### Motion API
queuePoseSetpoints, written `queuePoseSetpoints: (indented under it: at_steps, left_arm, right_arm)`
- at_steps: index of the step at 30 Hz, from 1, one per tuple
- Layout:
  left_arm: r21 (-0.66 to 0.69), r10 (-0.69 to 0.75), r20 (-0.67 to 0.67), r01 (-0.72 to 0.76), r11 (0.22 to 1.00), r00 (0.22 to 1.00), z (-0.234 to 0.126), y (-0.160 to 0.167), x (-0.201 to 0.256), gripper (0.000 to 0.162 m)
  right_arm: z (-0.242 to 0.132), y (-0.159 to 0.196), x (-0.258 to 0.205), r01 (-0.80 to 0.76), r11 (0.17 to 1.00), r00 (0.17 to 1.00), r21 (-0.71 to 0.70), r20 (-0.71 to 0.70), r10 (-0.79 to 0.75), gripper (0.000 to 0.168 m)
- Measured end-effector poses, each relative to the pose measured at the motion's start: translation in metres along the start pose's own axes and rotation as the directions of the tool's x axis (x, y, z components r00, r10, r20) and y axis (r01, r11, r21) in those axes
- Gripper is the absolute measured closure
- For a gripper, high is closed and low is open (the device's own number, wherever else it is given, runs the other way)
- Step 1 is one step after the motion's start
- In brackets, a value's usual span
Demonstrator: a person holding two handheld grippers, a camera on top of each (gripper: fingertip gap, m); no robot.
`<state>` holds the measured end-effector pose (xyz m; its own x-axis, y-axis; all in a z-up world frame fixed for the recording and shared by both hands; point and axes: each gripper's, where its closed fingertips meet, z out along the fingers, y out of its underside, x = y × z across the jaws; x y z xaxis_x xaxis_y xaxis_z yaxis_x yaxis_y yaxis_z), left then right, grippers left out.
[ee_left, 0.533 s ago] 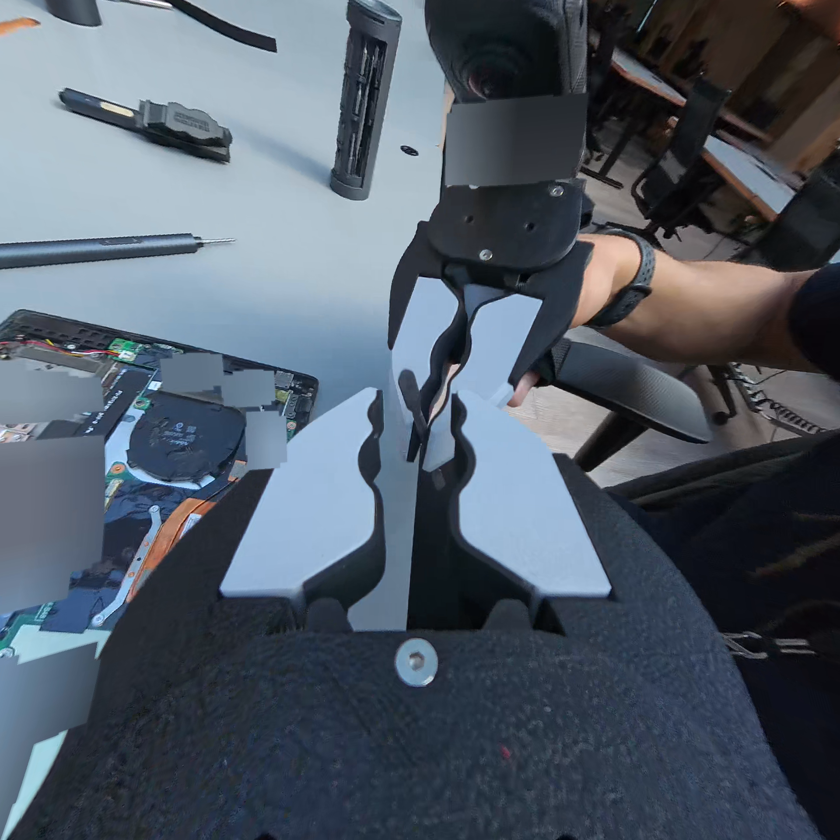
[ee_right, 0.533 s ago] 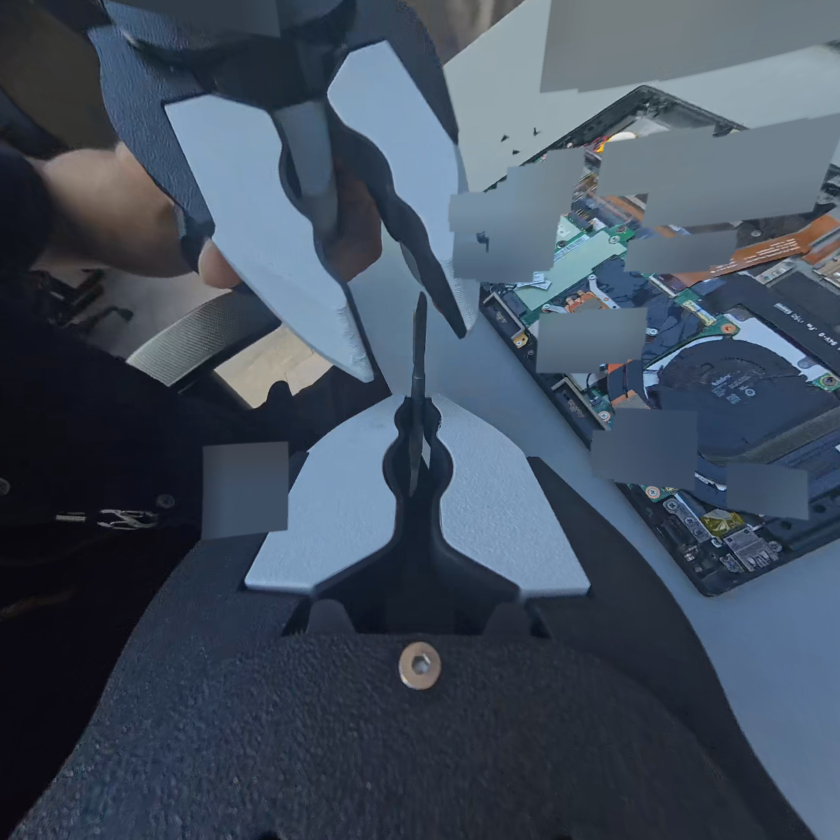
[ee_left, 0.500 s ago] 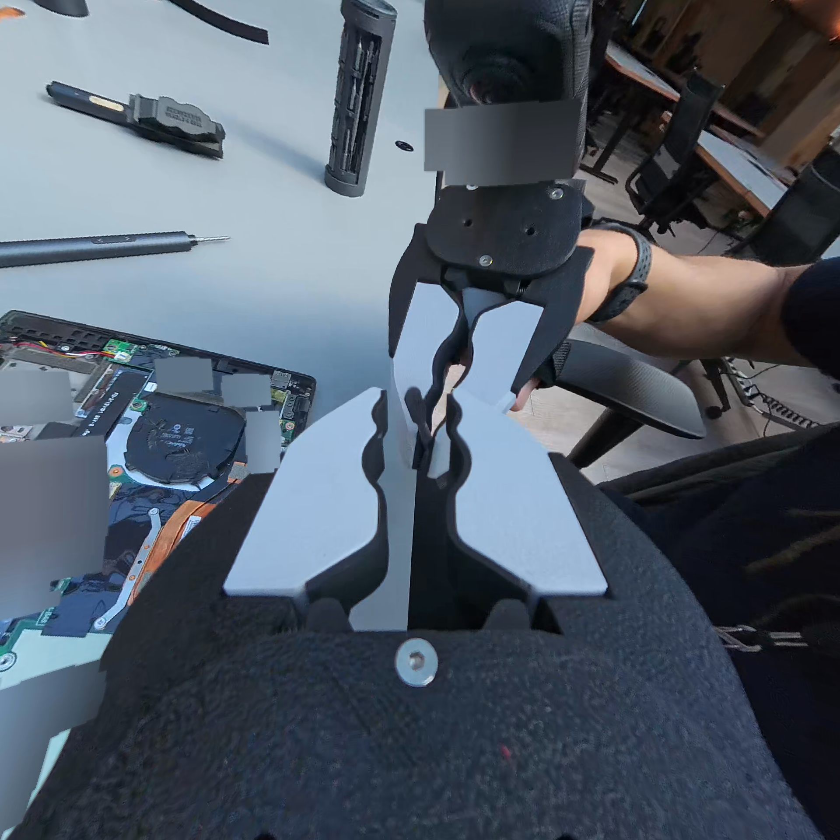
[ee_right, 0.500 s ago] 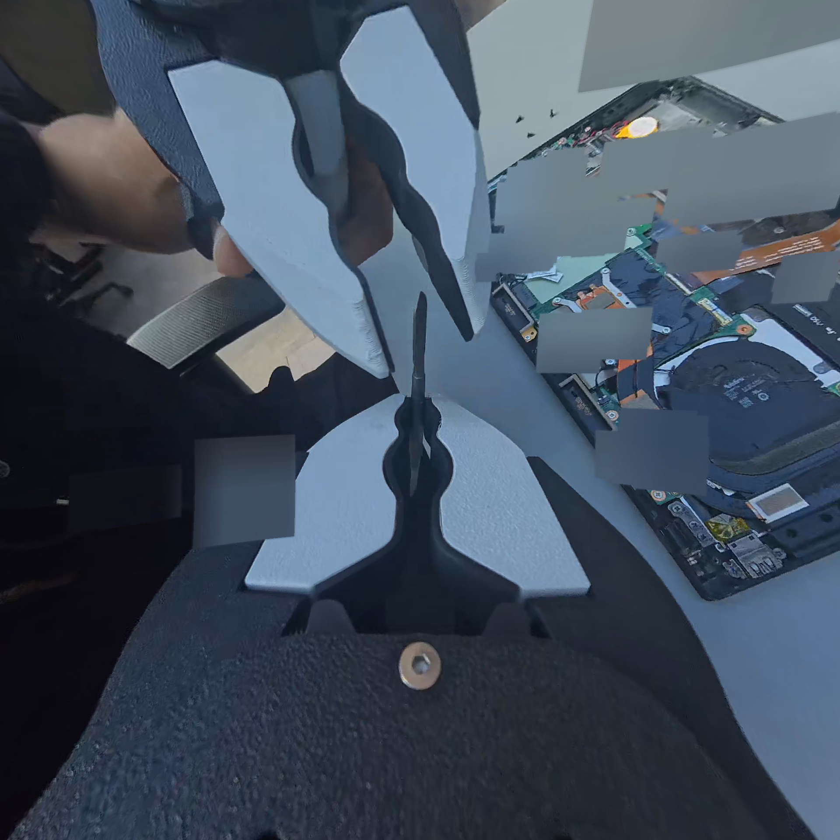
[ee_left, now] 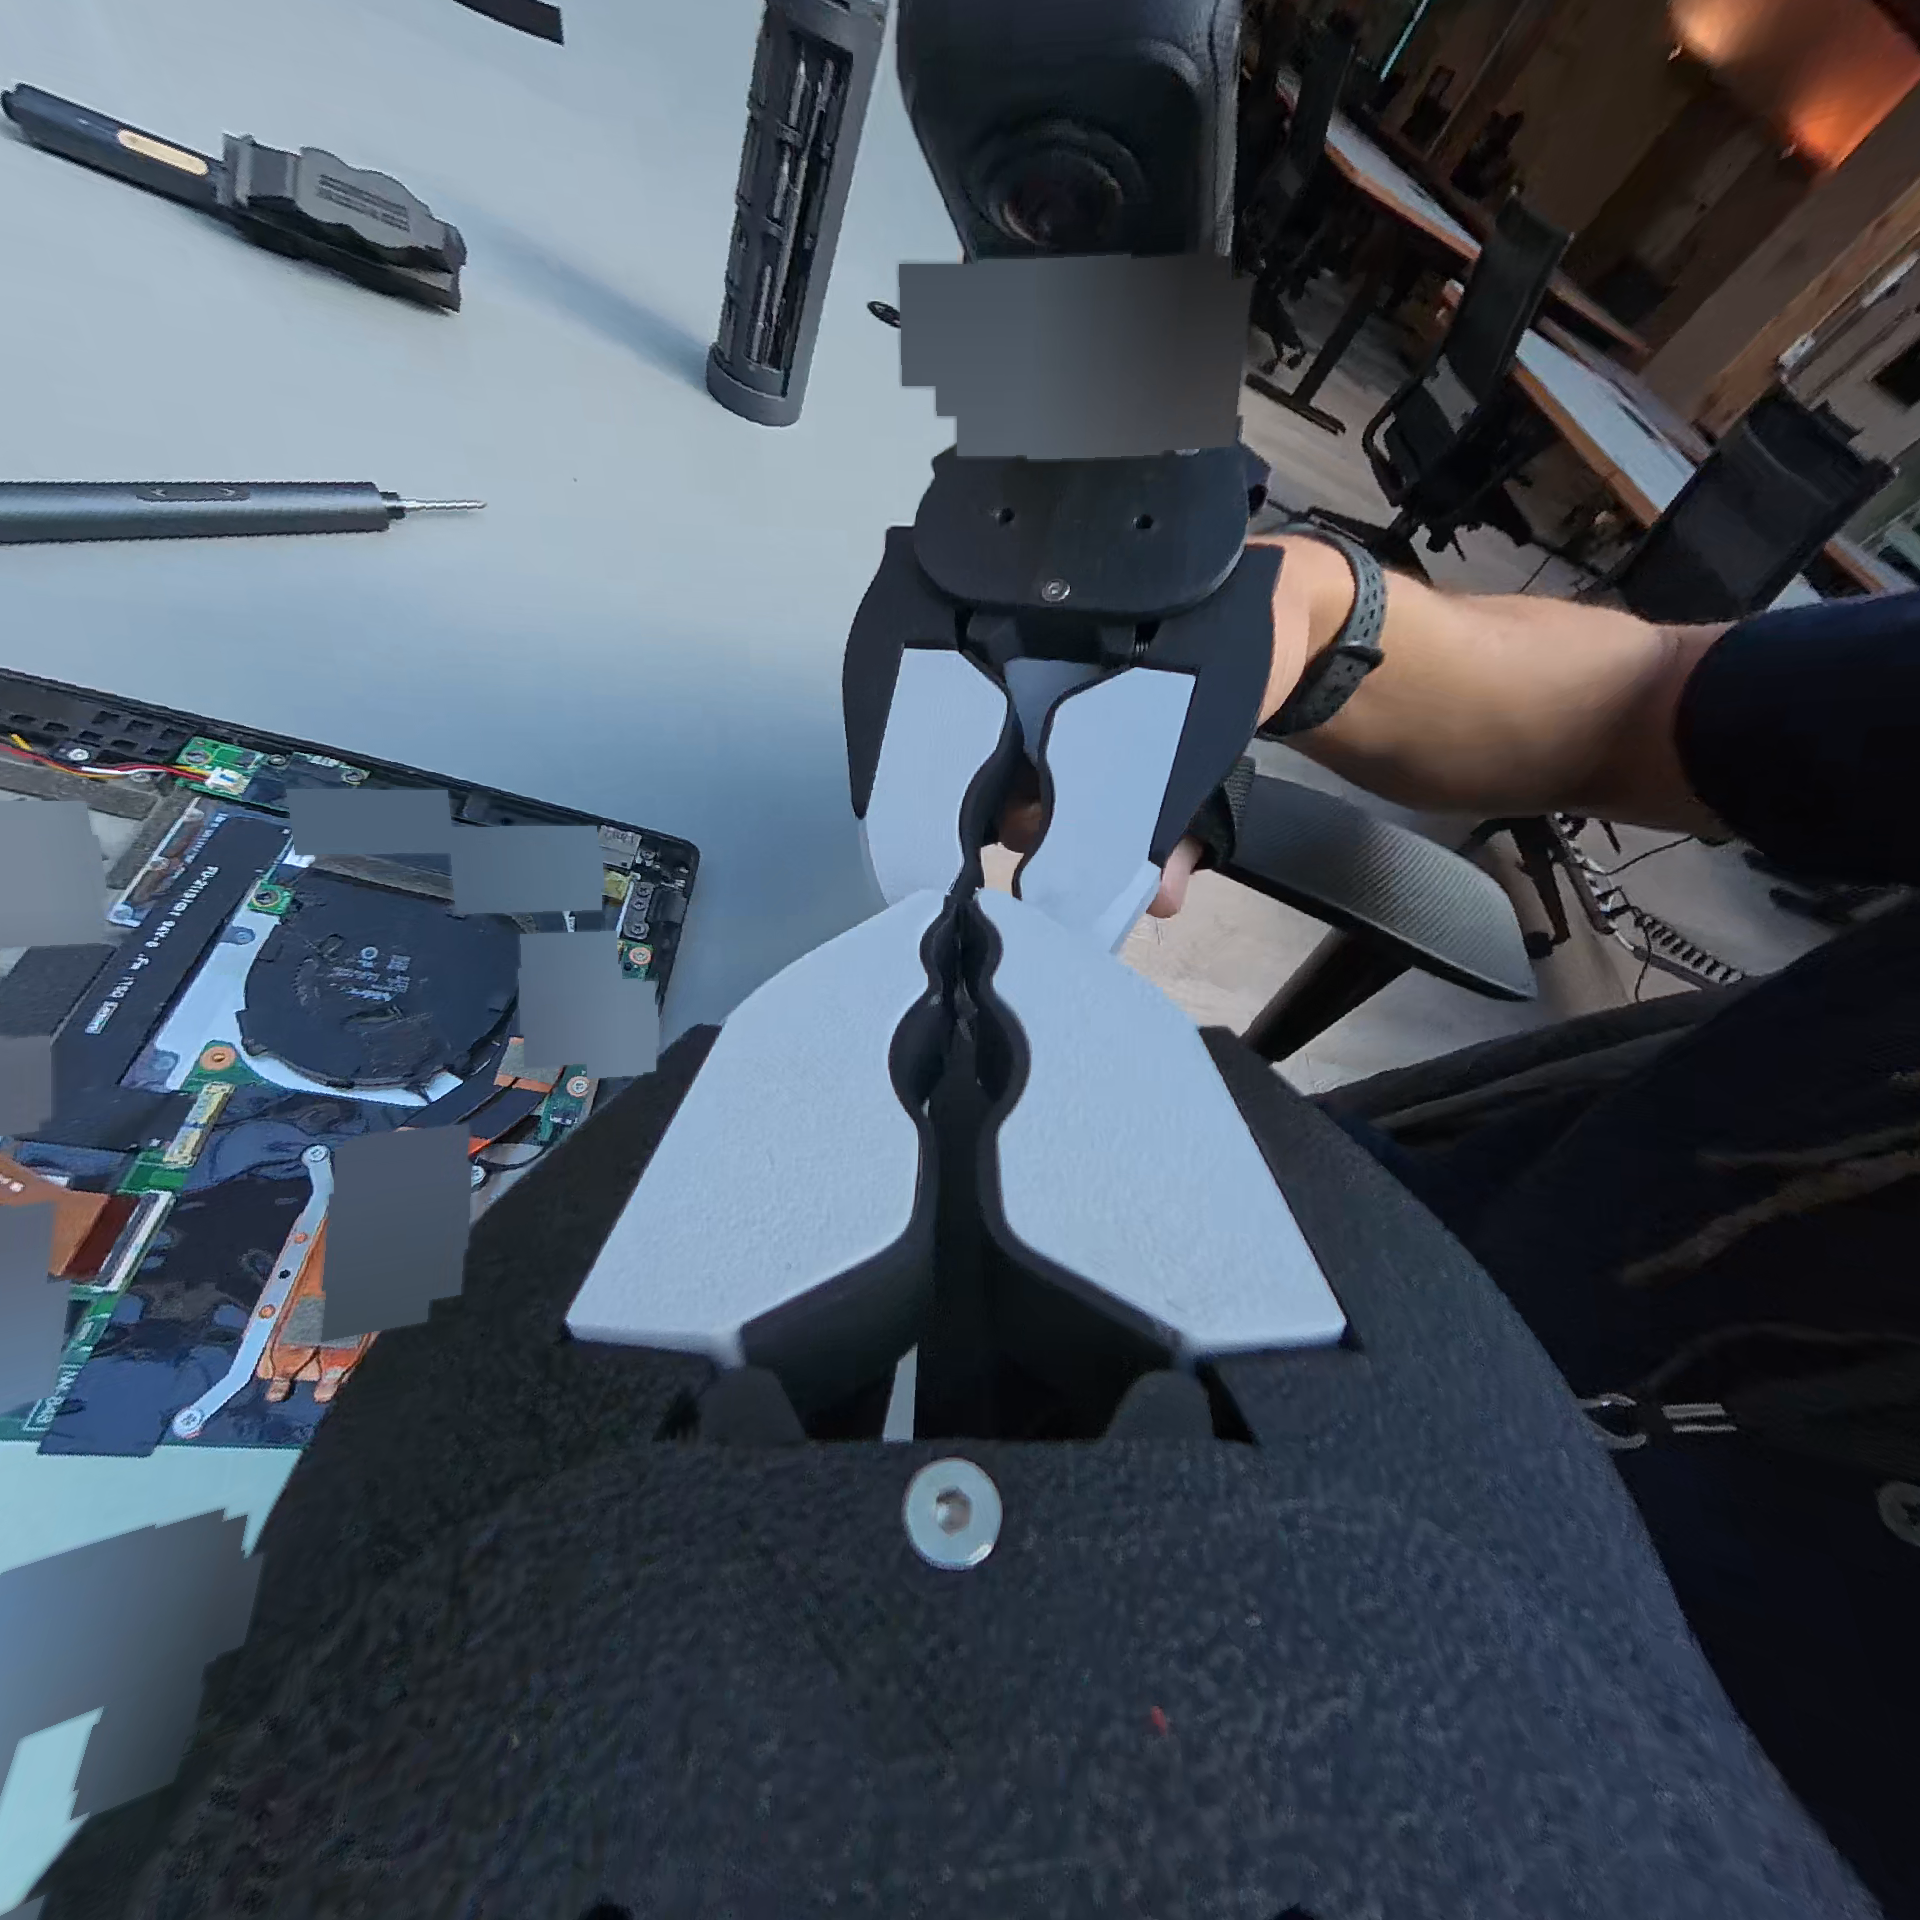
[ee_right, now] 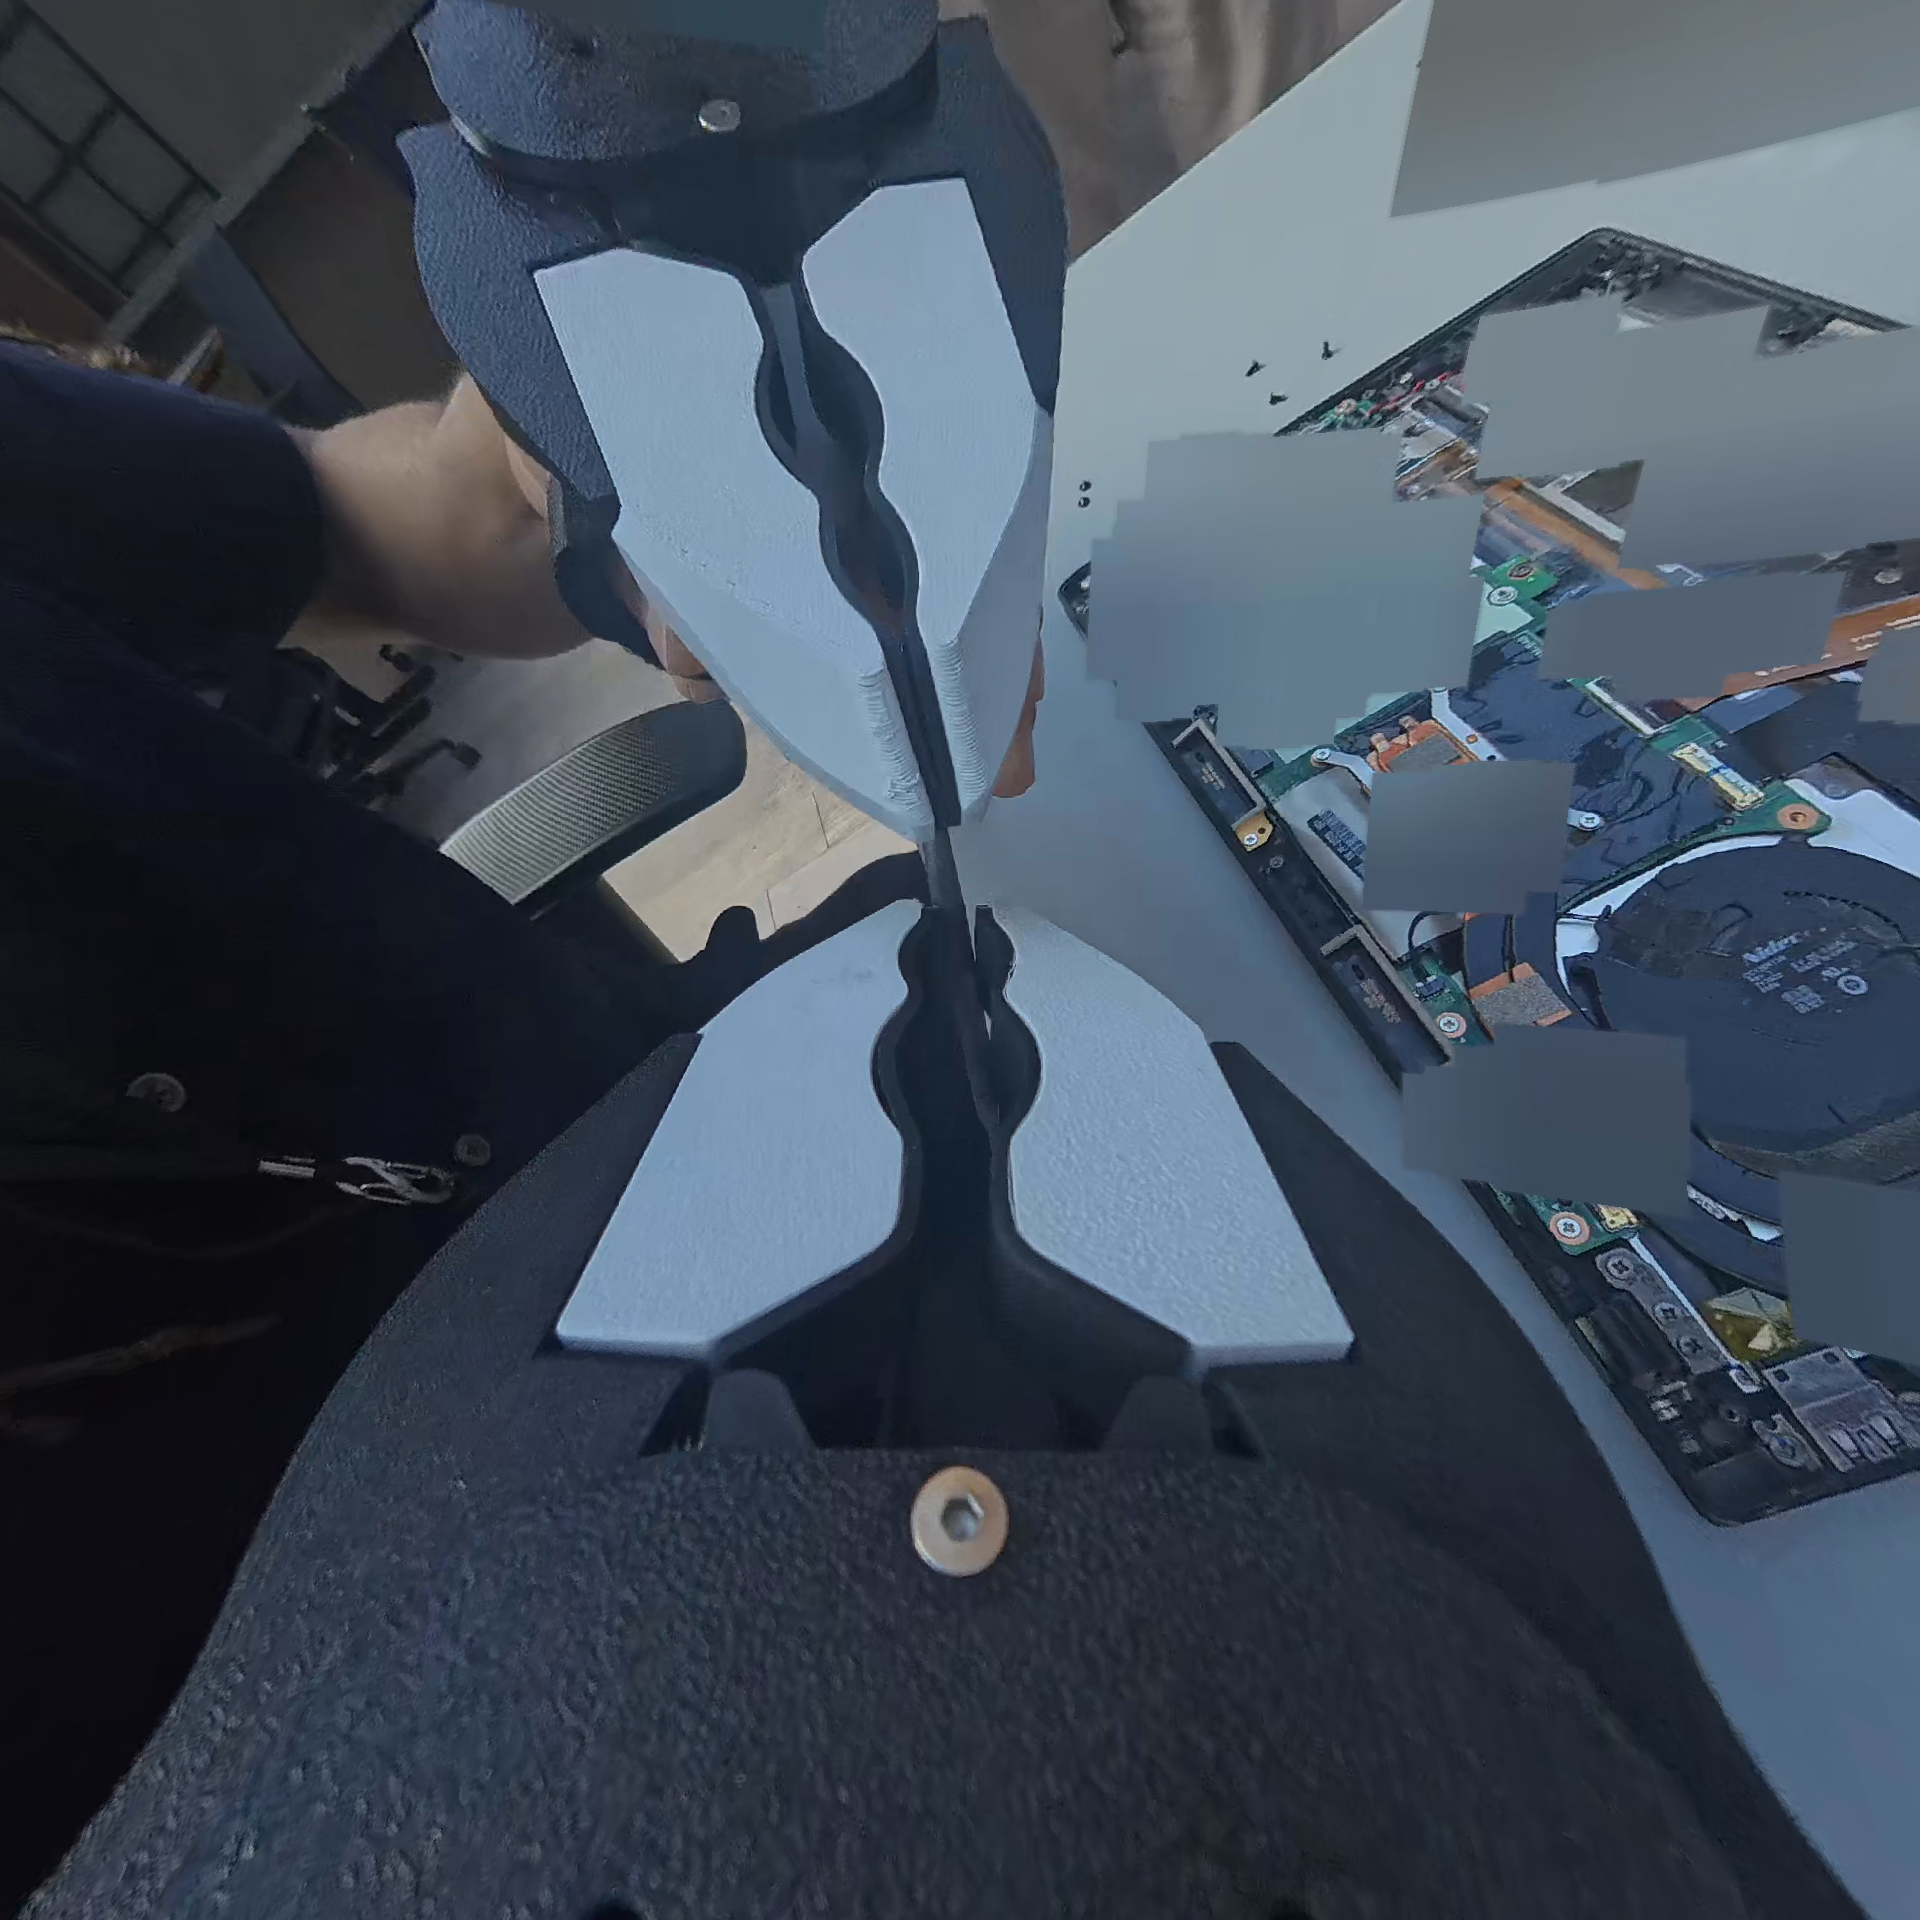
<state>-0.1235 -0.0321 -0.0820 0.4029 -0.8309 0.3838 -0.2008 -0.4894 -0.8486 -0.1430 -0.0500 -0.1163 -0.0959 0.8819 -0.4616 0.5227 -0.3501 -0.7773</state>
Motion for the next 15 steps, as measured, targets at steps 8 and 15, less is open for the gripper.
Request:
queuePoseSetpoints:
  at_steps: [8, 15]
  left_arm:
    - [0.199, -0.194, 0.032, 0.184, 0.963, 0.980, -0.016, -0.024, -0.022, 0.162]
    - [0.384, -0.388, -0.077, 0.386, 0.839, 0.919, -0.026, -0.038, -0.030, 0.162]
  right_arm:
    - [-0.020, -0.017, 0.031, 0.238, 0.962, 0.898, 0.135, -0.407, -0.165, 0.133]
    - [-0.038, -0.029, 0.027, 0.586, 0.809, 0.564, 0.044, -0.739, -0.369, 0.145]
